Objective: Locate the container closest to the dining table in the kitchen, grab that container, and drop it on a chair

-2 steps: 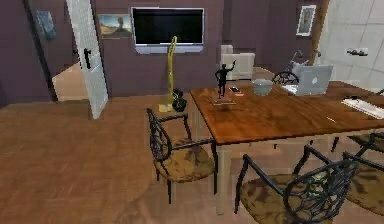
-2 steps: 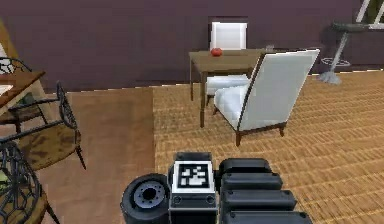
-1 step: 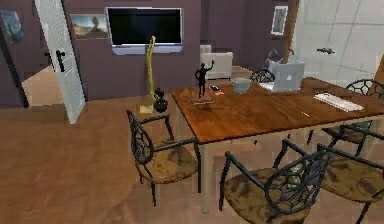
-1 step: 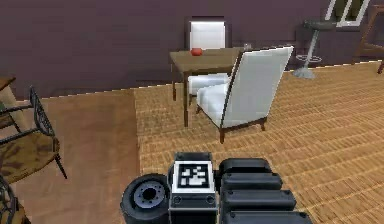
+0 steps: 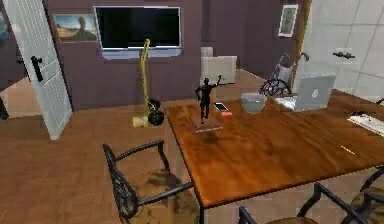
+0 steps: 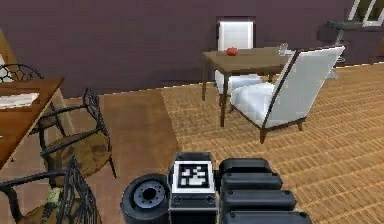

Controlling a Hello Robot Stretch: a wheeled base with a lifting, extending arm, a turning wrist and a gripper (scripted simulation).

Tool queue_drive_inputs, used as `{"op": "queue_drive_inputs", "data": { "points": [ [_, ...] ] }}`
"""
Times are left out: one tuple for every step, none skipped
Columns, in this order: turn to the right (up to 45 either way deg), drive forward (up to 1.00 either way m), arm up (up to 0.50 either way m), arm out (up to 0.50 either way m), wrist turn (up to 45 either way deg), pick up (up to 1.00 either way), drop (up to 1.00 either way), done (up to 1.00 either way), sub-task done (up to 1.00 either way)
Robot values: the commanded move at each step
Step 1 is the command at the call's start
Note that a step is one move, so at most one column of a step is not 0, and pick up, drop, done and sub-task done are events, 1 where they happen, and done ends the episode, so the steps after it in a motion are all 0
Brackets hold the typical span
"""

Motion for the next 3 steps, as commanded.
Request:
{"op": "queue_drive_inputs", "data": {
  "points": [
    [45.0, 0.0, 0.0, 0.0, 0.0, 0.0, 0.0, 0.0, 0.0],
    [45.0, 0.0, 0.0, 0.0, 0.0, 0.0, 0.0, 0.0, 0.0],
    [27.0, 0.0, 0.0, 0.0, 0.0, 0.0, 0.0, 0.0, 0.0]
  ]
}}
